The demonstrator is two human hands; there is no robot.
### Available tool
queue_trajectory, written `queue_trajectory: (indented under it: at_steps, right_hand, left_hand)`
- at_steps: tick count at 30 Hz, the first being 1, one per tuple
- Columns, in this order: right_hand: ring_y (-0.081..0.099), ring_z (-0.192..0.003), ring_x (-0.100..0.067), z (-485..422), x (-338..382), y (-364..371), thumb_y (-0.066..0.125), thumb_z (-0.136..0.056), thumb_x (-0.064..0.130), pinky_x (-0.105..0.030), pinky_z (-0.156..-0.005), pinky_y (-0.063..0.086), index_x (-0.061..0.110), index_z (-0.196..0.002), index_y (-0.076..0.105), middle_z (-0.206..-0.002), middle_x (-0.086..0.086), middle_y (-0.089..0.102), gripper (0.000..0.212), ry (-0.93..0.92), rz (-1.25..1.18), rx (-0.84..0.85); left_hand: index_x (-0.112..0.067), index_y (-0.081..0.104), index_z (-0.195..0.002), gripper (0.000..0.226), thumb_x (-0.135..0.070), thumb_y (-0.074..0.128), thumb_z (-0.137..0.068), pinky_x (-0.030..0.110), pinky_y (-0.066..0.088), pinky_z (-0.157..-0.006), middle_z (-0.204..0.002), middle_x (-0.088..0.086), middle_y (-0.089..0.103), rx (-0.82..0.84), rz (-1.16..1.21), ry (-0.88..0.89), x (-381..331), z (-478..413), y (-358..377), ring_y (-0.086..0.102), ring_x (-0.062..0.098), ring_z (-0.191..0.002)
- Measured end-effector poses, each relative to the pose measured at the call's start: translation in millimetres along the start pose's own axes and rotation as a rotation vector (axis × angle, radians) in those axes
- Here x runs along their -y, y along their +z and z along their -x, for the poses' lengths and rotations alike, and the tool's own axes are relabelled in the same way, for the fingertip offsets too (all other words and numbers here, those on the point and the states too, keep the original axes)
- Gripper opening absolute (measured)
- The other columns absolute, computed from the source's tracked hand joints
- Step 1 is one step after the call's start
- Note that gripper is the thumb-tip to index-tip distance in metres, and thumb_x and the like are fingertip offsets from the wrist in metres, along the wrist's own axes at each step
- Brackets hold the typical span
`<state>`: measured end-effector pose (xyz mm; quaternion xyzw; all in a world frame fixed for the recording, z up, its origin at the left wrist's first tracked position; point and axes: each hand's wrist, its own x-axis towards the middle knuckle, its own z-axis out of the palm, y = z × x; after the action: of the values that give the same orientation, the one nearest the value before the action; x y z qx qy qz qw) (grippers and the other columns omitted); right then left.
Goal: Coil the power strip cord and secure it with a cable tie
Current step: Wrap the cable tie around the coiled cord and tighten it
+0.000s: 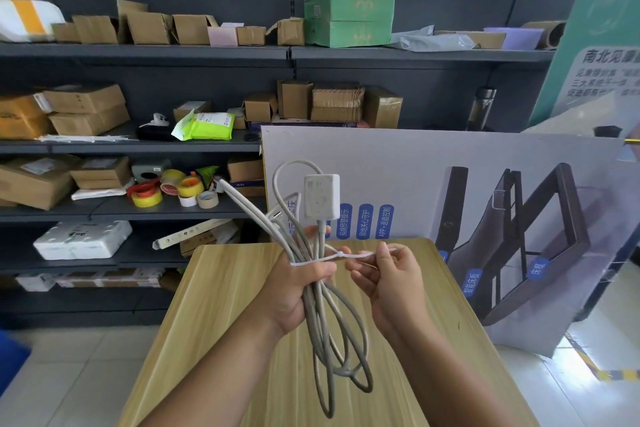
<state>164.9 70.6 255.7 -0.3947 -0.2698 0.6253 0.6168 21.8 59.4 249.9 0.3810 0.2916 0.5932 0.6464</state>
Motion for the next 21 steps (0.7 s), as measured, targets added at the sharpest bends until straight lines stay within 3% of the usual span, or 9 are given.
queue_trajectory:
  at_steps: [2,4,7,10,14,19,21]
  right_hand:
    - [0.071,-0.057,-0.023,0.1,-1.6,-0.8,0.042,-0.103,0.015,-0.026,-0.049,0.057,0.008,-0.101,0.046,-0.069,-0.013,0.064,0.008,0.002,0.008,-0.007]
    - [0.072,-0.058,-0.023,0.6,-1.9,-1.7,0.041,-0.103,0.013,-0.027,-0.052,0.058,0.008,-0.100,0.046,-0.066,-0.011,0.065,0.008,-0.008,0.000,-0.001]
    - [0.075,-0.076,-0.029,0.1,-1.8,-3.0,0.043,-0.103,0.014,-0.029,-0.058,0.060,0.007,-0.096,0.048,-0.083,-0.018,0.071,0.011,-0.026,0.035,-0.024]
    - [0.074,-0.089,-0.033,-0.1,-3.7,-2.9,0.045,-0.102,0.012,-0.030,-0.062,0.060,0.005,-0.095,0.050,-0.098,-0.023,0.072,0.011,-0.035,0.060,-0.044]
    - [0.074,-0.078,-0.029,-1.2,-4.3,-2.6,0.044,-0.102,0.009,-0.028,-0.062,0.060,0.003,-0.099,0.051,-0.093,-0.025,0.070,0.010,-0.050,0.086,-0.046]
    - [0.075,-0.074,-0.026,-3.3,-2.8,-3.6,0.044,-0.101,0.008,-0.027,-0.063,0.060,0.004,-0.096,0.052,-0.086,-0.020,0.069,0.010,-0.090,0.143,-0.035]
    - [0.074,-0.072,-0.024,-6.2,-1.6,-6.1,0.045,-0.101,0.007,-0.029,-0.064,0.061,0.003,-0.097,0.053,-0.085,-0.019,0.069,0.010,-0.103,0.163,-0.056]
  left_hand:
    - [-0.016,0.061,-0.111,0.044,0.008,0.061,-0.075,0.022,0.051,-0.055,-0.085,0.011,0.072,-0.034,0.027,0.007,-0.3,-1.4,2.9,0.060,0.011,-0.057]
    - [-0.021,0.067,-0.104,0.038,0.008,0.065,-0.080,0.024,0.053,-0.061,-0.079,0.005,0.072,-0.116,-0.008,0.028,1.1,-2.9,4.1,0.064,0.013,-0.067]
    - [-0.030,0.074,-0.091,0.039,0.006,0.069,-0.080,0.029,0.050,-0.071,-0.076,-0.001,0.069,-0.224,-0.057,0.077,2.9,-5.1,3.8,0.066,0.013,-0.071]
    - [-0.029,0.073,-0.096,0.039,0.001,0.076,-0.072,0.031,0.048,-0.070,-0.071,-0.006,0.067,-0.246,-0.077,0.101,-0.3,-6.9,3.4,0.064,0.010,-0.064]
    - [-0.023,0.065,-0.104,0.042,-0.004,0.074,-0.068,0.028,0.047,-0.064,-0.062,-0.008,0.064,-0.248,-0.086,0.059,1.4,-9.4,1.9,0.059,0.008,-0.055]
    - [-0.030,0.078,-0.065,0.026,-0.004,0.072,-0.064,0.033,0.046,-0.064,-0.066,0.007,0.054,-0.338,-0.143,0.070,6.7,-13.1,-2.3,0.052,0.017,-0.058]
    - [-0.023,0.078,-0.062,0.027,0.003,0.071,-0.069,0.032,0.046,-0.062,-0.064,0.010,0.056,-0.356,-0.124,0.063,7.0,-16.1,-6.5,0.053,0.018,-0.054]
